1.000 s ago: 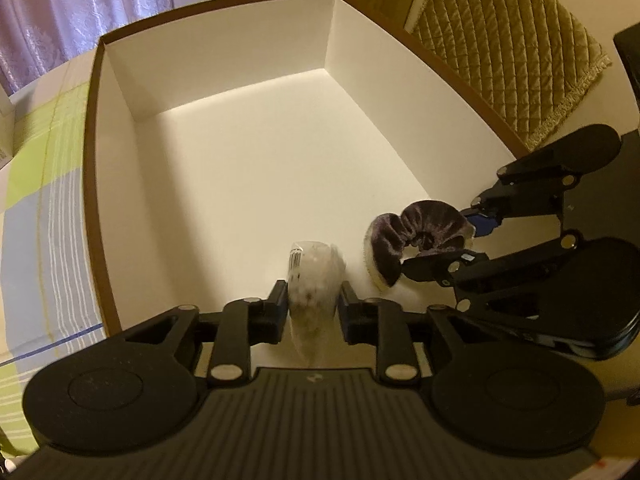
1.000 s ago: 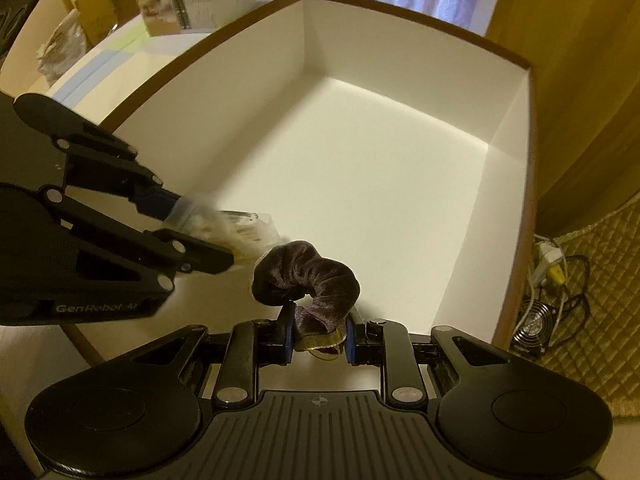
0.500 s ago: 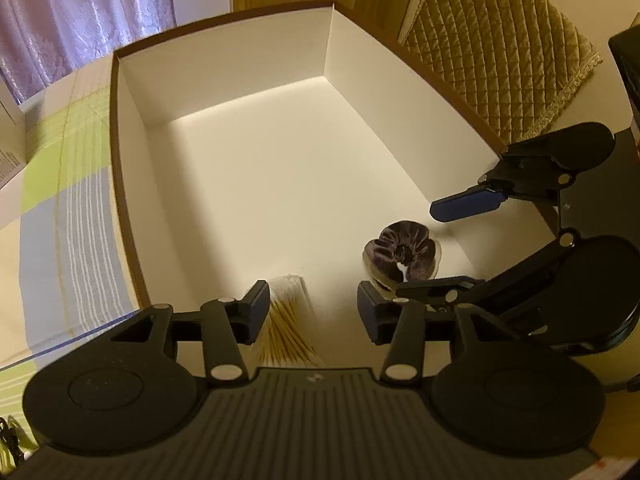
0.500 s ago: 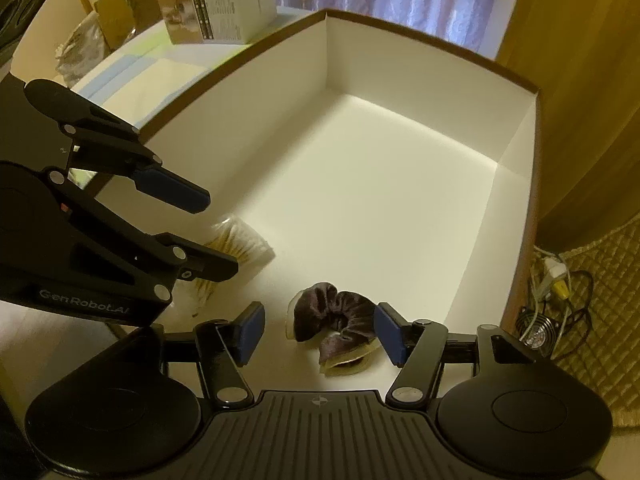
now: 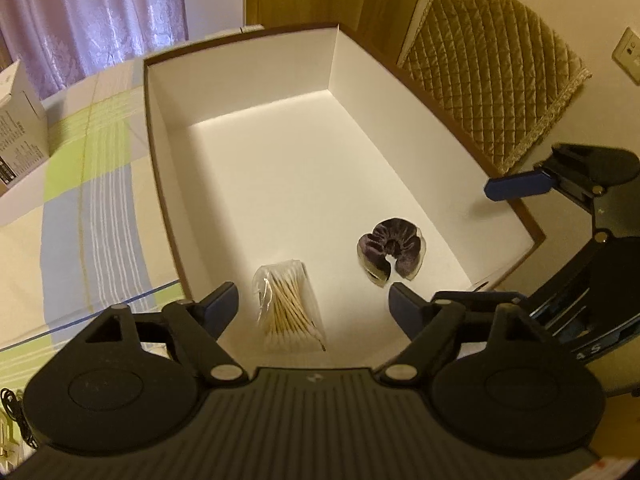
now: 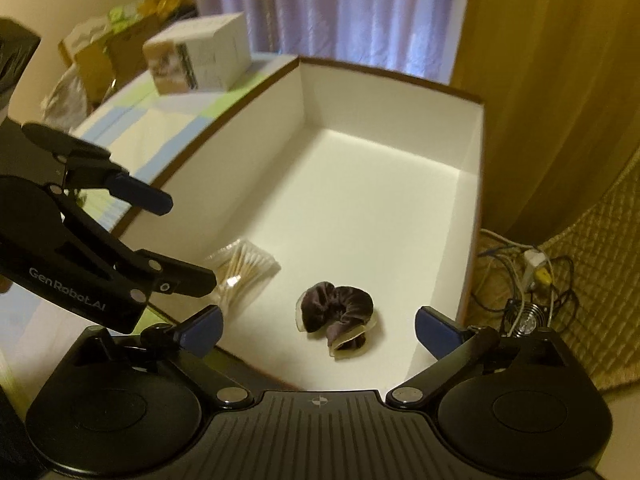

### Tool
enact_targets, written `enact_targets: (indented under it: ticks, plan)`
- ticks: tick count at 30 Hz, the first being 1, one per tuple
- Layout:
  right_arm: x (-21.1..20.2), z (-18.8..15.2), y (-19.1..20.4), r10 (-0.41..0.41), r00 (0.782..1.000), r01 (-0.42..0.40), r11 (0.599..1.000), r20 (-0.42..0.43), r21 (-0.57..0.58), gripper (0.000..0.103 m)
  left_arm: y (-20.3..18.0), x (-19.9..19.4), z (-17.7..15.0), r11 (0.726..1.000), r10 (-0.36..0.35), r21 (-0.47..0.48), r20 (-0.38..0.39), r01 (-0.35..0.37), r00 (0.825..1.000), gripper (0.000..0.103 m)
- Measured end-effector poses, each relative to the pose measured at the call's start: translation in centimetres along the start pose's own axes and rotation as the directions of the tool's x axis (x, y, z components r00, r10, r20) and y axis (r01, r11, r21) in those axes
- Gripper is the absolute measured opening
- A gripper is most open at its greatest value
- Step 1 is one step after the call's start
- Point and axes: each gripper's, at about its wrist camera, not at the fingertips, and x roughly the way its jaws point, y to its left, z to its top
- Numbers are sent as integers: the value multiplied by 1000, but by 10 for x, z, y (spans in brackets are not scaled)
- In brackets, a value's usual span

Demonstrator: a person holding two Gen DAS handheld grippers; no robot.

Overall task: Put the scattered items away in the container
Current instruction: 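Open both tools to drop the swab bag and scrunchie into the box, then withdraw both tools from the box back toward the remaining items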

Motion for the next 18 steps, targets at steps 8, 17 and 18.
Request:
enact_targets:
  ticks: [8, 17, 18]
  plan:
    - [-20, -14, 12, -20, 999, 16, 995, 45, 101, 101, 4, -27, -14, 1000, 30, -6, 34, -29, 999, 92]
    - [-34, -30, 27, -47, 996, 31, 980, 75, 197, 101, 20, -57, -33, 998, 61, -31, 71, -59, 996, 96]
    - [-36, -31, 29, -47, 996, 30, 979, 78, 200, 101, 21, -60, -36, 998, 64, -30, 74, -62, 995, 96]
